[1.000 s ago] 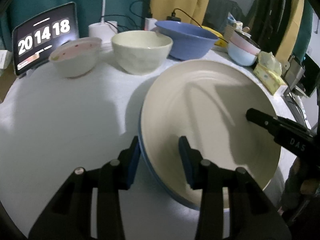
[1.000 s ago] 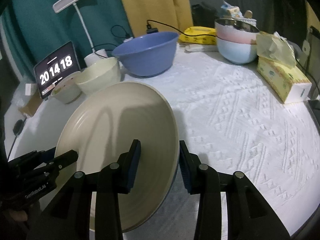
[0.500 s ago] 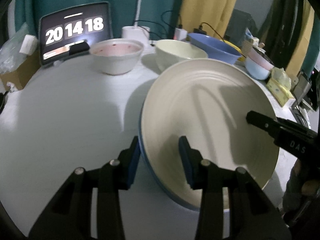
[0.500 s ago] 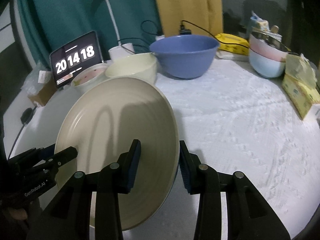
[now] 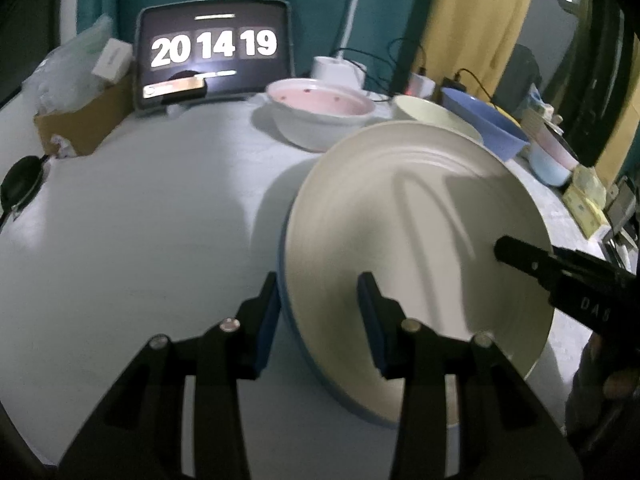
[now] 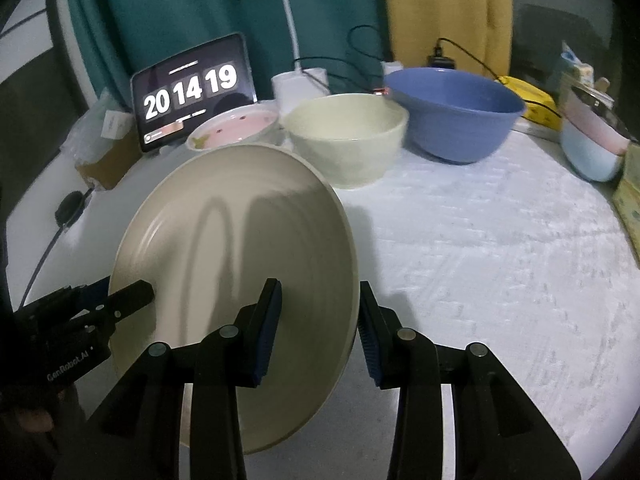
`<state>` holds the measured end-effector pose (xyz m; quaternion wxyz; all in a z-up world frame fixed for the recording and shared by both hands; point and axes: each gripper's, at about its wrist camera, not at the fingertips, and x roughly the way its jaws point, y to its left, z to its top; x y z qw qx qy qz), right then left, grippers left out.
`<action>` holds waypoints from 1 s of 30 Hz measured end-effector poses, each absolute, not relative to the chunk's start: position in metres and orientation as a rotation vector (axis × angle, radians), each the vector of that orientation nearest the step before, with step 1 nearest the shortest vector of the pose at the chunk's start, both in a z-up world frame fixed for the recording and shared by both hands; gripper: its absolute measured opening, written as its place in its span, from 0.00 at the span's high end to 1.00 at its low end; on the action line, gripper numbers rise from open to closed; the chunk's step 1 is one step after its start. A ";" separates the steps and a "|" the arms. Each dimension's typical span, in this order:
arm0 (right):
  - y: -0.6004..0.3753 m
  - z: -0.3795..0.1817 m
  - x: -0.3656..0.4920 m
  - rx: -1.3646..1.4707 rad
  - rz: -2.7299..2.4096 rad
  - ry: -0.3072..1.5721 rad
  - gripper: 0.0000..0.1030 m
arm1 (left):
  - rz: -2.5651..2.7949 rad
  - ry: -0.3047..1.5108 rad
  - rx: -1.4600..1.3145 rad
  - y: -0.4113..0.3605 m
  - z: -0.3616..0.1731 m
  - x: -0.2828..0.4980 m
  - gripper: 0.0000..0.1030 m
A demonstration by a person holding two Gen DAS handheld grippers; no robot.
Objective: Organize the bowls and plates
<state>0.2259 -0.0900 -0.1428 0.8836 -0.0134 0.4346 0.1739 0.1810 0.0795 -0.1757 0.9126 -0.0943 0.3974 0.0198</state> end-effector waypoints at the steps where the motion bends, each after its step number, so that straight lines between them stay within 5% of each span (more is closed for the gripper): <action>1: -0.085 -0.144 0.227 -0.033 0.366 0.906 0.61 | 0.045 0.818 -0.198 0.084 -0.176 0.181 0.61; 30: -0.040 -0.167 0.245 -0.080 0.428 0.935 0.61 | 0.122 0.865 -0.188 0.116 -0.184 0.186 0.60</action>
